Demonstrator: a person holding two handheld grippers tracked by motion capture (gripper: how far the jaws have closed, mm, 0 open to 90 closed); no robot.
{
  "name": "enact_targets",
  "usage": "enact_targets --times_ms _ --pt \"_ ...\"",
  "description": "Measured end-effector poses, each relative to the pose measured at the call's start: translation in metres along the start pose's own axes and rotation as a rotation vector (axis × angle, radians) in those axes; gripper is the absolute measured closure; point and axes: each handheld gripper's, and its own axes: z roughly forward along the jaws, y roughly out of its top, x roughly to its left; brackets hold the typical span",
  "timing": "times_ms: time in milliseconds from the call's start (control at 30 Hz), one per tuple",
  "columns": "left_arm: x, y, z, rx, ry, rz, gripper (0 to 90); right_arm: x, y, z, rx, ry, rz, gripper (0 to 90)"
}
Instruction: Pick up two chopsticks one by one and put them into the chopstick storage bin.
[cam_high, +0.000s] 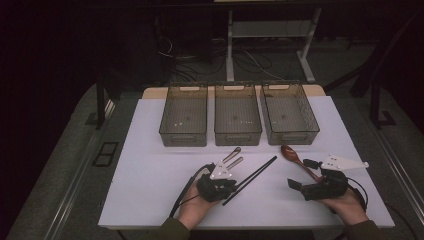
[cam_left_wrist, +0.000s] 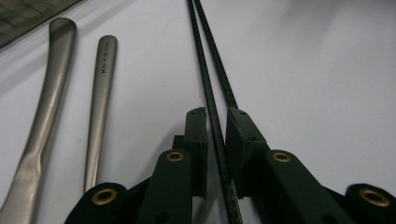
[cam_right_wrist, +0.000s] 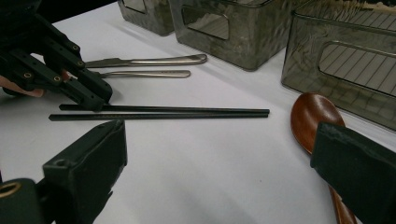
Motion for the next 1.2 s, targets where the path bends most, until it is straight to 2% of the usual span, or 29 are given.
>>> enact_targets --times_ms 233,433,533,733,967,1133,1200 --pt "-0.0014 -0.0009 0.0012 0.006 0.032 0.016 77.5 0.0001 0.0000 0.0001 0.000 0.000 -0.001 3.2" --pt "-0.0021 -0.0035 0.0022 -0.023 0.045 -0.013 81.4 0.0004 0.0000 0.0004 0.002 -0.001 -0.003 3.2" --pt "-0.0010 -0.0037 0.0015 -0.017 0.045 -0.003 83.2 0.0006 0.0000 0.0004 0.001 -0.001 -0.004 3.2" --pt "-0.0009 -0.0042 0.0021 -0.031 0.045 -0.024 84.2 0.0009 0.0001 0.0008 0.002 0.000 -0.006 3.2" --pt "0.0019 -0.0030 -0.0012 -0.015 0.050 -0.031 84.7 0.0008 0.0000 0.0005 0.001 0.000 -0.008 3.2" --pt "0.0027 -0.0012 -0.0051 -0.033 0.047 -0.053 84.8 0.0008 0.0000 0.0004 0.001 0.001 -0.008 3.2" --pt "0.0023 0.0002 -0.0070 -0.039 0.042 -0.051 84.8 0.0007 0.0000 0.0004 0.001 0.001 -0.008 3.2"
